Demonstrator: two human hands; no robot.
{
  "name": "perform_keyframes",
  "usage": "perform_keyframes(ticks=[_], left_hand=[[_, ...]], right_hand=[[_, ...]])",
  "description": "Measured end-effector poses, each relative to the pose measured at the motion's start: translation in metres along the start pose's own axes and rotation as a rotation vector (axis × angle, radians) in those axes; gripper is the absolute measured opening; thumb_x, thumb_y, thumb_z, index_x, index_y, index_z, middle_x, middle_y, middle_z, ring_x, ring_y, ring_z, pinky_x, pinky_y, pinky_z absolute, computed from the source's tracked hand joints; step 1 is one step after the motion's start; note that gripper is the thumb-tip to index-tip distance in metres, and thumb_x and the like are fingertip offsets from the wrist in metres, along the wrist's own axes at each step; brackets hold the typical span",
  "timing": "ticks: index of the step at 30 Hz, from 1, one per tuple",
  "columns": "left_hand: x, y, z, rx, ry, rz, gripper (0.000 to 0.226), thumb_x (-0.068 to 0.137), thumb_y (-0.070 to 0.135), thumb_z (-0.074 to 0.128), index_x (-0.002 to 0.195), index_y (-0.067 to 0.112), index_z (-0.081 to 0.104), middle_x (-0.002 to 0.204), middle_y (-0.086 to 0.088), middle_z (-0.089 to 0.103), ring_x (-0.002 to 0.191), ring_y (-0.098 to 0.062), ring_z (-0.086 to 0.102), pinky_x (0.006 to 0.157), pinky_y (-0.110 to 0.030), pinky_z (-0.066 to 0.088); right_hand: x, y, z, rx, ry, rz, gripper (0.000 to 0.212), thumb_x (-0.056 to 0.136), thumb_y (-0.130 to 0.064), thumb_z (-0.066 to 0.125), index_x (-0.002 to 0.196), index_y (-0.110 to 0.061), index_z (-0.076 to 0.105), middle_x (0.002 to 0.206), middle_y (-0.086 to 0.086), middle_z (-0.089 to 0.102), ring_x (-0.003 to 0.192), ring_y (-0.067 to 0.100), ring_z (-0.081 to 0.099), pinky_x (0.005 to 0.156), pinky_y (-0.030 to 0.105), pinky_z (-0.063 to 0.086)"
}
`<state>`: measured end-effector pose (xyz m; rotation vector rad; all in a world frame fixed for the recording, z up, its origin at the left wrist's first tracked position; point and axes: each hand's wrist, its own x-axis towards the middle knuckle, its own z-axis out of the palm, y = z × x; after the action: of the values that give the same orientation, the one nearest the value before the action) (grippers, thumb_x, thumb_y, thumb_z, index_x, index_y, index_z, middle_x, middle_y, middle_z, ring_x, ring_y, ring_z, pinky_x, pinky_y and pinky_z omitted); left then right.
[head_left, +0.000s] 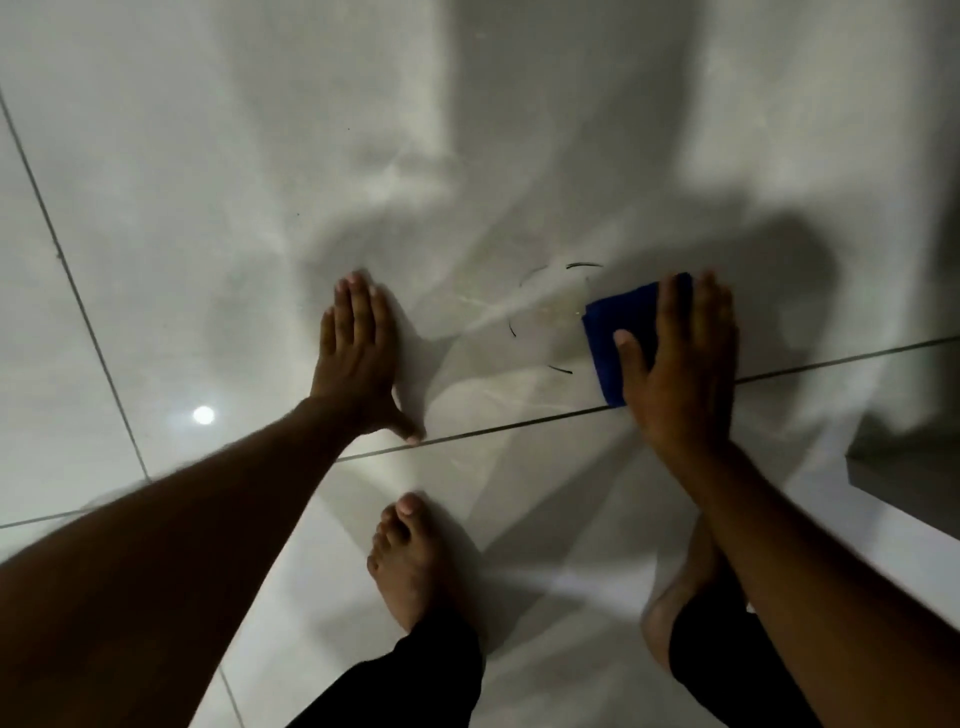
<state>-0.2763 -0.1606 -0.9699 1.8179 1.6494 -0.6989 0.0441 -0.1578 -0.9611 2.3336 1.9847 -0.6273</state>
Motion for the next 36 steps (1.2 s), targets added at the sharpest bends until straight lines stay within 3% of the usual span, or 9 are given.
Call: perform_keyframes(ticks=[5, 9, 15, 20, 26, 29, 32, 34, 36], left_hand=[[0.016, -0.005, 0.005, -0.047, 0.04, -0.002, 0.194, -0.001, 0.093, 0.058, 0.143, 0.0, -0.033, 0.146, -0.025, -0.044, 0.138, -0.045, -0.038, 0.111, -0.05, -0.027], [0.018, -0.01, 0.008, -0.049, 0.063, 0.038, 0.192, 0.001, 0.096, 0.054, 0.146, 0.0, -0.027, 0.148, -0.026, -0.043, 0.141, -0.046, -0.032, 0.113, -0.051, -0.025], [0.017, -0.011, 0.007, -0.06, 0.039, 0.026, 0.193, 0.001, 0.095, 0.056, 0.148, -0.003, -0.022, 0.151, -0.027, -0.038, 0.142, -0.044, -0.032, 0.113, -0.043, -0.028], [0.014, -0.01, 0.003, -0.042, 0.03, 0.014, 0.192, 0.004, 0.093, 0.062, 0.149, -0.001, -0.022, 0.153, -0.029, -0.034, 0.142, -0.045, -0.03, 0.116, -0.051, -0.018], [0.015, -0.007, 0.002, -0.008, 0.079, 0.029, 0.189, 0.008, 0.097, 0.055, 0.148, -0.004, -0.02, 0.154, -0.031, -0.03, 0.143, -0.045, -0.028, 0.116, -0.049, -0.021], [0.019, 0.004, -0.011, -0.029, 0.085, 0.104, 0.187, 0.012, 0.095, 0.061, 0.148, -0.005, -0.019, 0.155, -0.031, -0.027, 0.144, -0.044, -0.027, 0.118, -0.052, -0.015], [0.037, 0.033, -0.018, -0.074, 0.063, 0.086, 0.191, 0.007, 0.094, 0.061, 0.144, -0.005, -0.029, 0.15, -0.034, -0.035, 0.138, -0.047, -0.036, 0.114, -0.059, -0.018], [0.048, 0.052, -0.015, -0.128, 0.085, 0.001, 0.194, 0.001, 0.094, 0.057, 0.142, -0.006, -0.029, 0.149, -0.039, -0.032, 0.136, -0.052, -0.036, 0.11, -0.061, -0.023], [0.05, 0.057, -0.009, -0.142, 0.091, -0.035, 0.195, -0.002, 0.094, 0.054, 0.145, -0.006, -0.025, 0.151, -0.038, -0.028, 0.138, -0.052, -0.033, 0.111, -0.061, -0.022]], right_hand=[[-0.008, -0.025, 0.045, -0.037, -0.048, -0.094, 0.061, 0.099, -0.034, 0.046, 0.152, -0.01, 0.027, 0.16, 0.024, 0.018, 0.146, 0.048, 0.015, 0.116, 0.063, 0.017], [0.03, -0.052, 0.059, -0.232, -0.168, -0.961, 0.062, 0.095, -0.045, 0.048, 0.149, -0.019, 0.034, 0.158, 0.018, 0.029, 0.144, 0.042, 0.026, 0.115, 0.057, 0.021], [0.063, -0.119, 0.071, -0.171, -0.06, -0.817, 0.061, 0.093, -0.048, 0.047, 0.148, -0.021, 0.038, 0.158, 0.015, 0.031, 0.143, 0.041, 0.029, 0.113, 0.055, 0.024], [0.06, -0.037, 0.046, -0.377, -0.37, -1.639, 0.059, 0.096, -0.048, 0.047, 0.149, -0.025, 0.036, 0.159, 0.01, 0.029, 0.147, 0.035, 0.024, 0.116, 0.054, 0.025], [0.065, -0.084, 0.07, -0.128, 0.004, -0.668, 0.063, 0.094, -0.051, 0.045, 0.15, -0.023, 0.035, 0.159, 0.016, 0.029, 0.144, 0.04, 0.027, 0.114, 0.054, 0.025], [0.003, -0.035, 0.059, -0.268, -0.246, -1.191, 0.064, 0.095, -0.048, 0.048, 0.151, -0.023, 0.031, 0.16, 0.014, 0.027, 0.146, 0.04, 0.023, 0.116, 0.056, 0.023], [0.093, -0.01, 0.037, -0.378, -0.311, -1.825, 0.055, 0.097, -0.044, 0.05, 0.146, -0.023, 0.043, 0.155, 0.012, 0.037, 0.144, 0.036, 0.03, 0.113, 0.055, 0.03], [0.145, -0.02, 0.04, -0.377, -0.092, -1.573, 0.057, 0.098, -0.049, 0.043, 0.149, -0.025, 0.036, 0.158, 0.014, 0.031, 0.145, 0.039, 0.028, 0.116, 0.054, 0.021], [0.129, -0.043, 0.052, -0.233, 0.058, -0.938, 0.061, 0.097, -0.053, 0.037, 0.151, -0.027, 0.029, 0.159, 0.015, 0.028, 0.144, 0.039, 0.027, 0.114, 0.053, 0.021]])
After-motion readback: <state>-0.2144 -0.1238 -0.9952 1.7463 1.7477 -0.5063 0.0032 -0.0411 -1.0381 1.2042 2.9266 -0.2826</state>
